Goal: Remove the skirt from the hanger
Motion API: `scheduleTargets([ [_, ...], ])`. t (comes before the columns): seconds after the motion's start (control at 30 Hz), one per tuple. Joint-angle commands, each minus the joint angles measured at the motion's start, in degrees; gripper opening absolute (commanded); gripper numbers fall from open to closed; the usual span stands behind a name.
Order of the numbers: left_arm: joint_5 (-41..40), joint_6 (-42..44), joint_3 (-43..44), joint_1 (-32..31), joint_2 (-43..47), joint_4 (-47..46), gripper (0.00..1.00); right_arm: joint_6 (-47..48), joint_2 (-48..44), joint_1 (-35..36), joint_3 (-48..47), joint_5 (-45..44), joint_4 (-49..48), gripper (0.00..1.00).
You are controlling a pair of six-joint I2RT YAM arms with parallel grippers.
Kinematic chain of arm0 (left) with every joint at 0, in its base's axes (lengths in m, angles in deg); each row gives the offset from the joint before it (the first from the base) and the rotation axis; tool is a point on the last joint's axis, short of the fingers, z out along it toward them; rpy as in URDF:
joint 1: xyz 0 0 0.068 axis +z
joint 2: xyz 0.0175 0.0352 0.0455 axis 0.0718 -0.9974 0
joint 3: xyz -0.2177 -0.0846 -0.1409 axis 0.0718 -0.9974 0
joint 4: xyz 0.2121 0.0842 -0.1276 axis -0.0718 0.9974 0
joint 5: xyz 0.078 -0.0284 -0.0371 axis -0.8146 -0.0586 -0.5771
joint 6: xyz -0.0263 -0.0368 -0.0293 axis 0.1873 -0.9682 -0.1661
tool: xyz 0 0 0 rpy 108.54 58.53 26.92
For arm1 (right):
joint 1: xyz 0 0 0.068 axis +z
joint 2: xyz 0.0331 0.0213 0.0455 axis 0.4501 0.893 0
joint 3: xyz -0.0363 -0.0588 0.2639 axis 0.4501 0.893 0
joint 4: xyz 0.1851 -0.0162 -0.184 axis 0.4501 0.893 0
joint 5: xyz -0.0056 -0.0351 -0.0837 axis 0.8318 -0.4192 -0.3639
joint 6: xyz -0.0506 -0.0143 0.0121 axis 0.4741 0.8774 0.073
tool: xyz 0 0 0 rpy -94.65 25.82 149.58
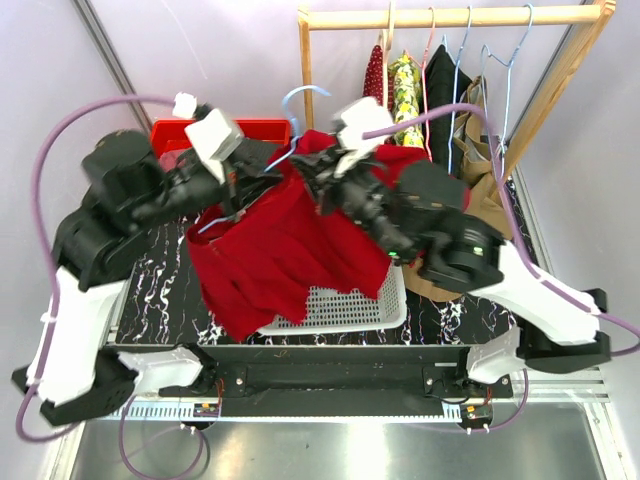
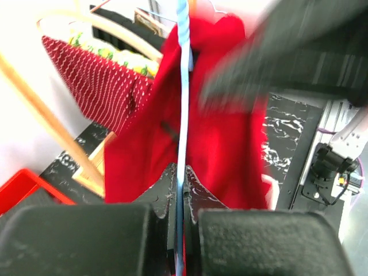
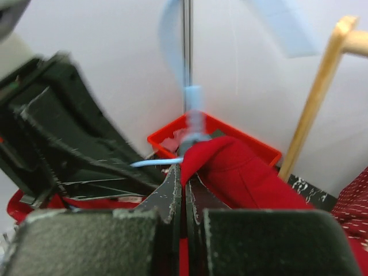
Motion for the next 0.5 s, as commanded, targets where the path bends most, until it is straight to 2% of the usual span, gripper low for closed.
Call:
scheduleTargets([
  [0.0,1.04,-0.97,5.78,-3.23,-5.01,-5.02,0.0,-3.83,3.98,0.23,-4.12,7.24,-0.61,0.0],
  [0.2,-0.63,0.26,3.15,-4.82,-3.88,-4.94,0.0,-2.0,4.51,0.14,-5.55,4.72,1.33,0.0],
  [0.47,-7.05,5.18,5.86,-4.56,2.0,-2.22,0.0,6.78,-5.5,0.23,2.19,-7.06,-3.77,0.0],
])
